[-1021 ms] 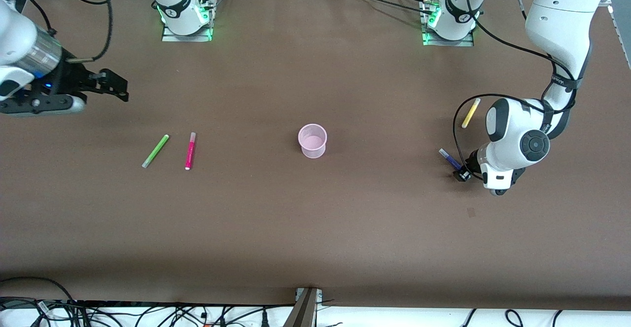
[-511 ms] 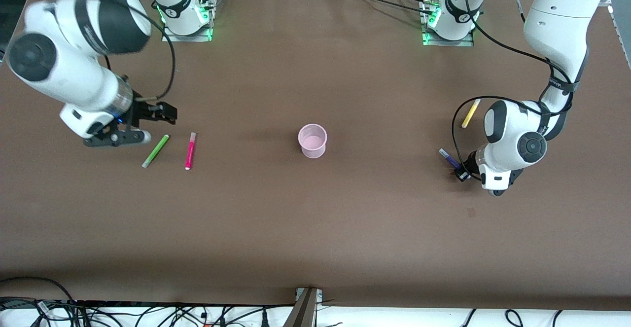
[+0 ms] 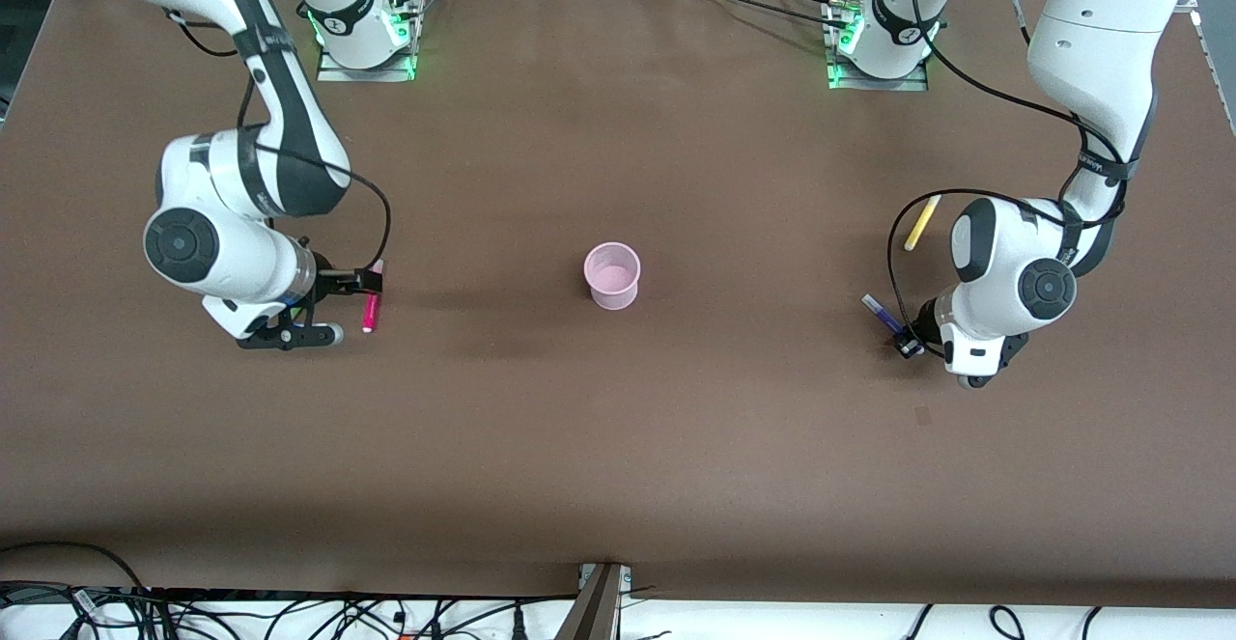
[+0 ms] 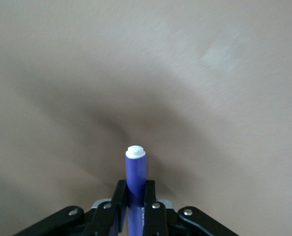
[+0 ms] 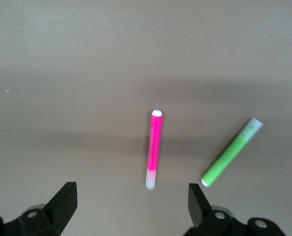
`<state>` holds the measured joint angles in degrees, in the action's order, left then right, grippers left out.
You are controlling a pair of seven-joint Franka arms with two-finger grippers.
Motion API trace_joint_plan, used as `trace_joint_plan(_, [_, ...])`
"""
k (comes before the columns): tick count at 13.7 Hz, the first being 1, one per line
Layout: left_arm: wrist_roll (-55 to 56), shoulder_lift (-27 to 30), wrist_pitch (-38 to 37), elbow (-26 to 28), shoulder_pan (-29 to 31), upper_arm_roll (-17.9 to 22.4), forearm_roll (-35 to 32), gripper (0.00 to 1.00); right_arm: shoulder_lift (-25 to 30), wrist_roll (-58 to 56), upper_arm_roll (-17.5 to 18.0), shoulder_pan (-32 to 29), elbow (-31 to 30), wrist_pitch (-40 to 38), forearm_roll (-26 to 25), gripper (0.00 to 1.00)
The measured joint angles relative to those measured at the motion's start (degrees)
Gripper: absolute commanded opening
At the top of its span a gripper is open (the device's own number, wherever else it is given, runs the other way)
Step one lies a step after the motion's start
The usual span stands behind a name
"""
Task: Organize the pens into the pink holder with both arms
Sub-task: 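Lift the blue marker with the left gripper while the right gripper reaches the pink marker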
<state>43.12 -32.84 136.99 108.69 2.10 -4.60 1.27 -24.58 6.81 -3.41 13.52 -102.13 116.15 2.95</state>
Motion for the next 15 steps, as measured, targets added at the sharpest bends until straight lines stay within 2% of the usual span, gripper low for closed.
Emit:
trace_joint_plan(4, [3.98,5.06,-3.91,-2.61,-0.26,-4.48,0.01,0.0,-3.54,0.0,-0.07,-0.24,-3.75,9.58,0.55,0.99])
trace_joint_plan(8, [16.78,9.01,-4.88,-4.76,-2.8,-10.24,0.01,0.0,-4.2,0.0,-0.08,-0.39,-5.36,11.3,0.58,0.9])
trace_joint_plan(11, [26.24,9.08,-4.88,-7.05,-8.87,-10.58,-1.56,0.0,-4.31,0.0,-0.17,-0.97,-9.16,16.44,0.63,0.79])
trace_joint_plan(15, [41.96,8.51,-4.88,-10.19,-16.52,-10.55,-8.48,0.0,-4.41,0.0,-0.19,-1.57,-11.68,19.33,0.63,0.65])
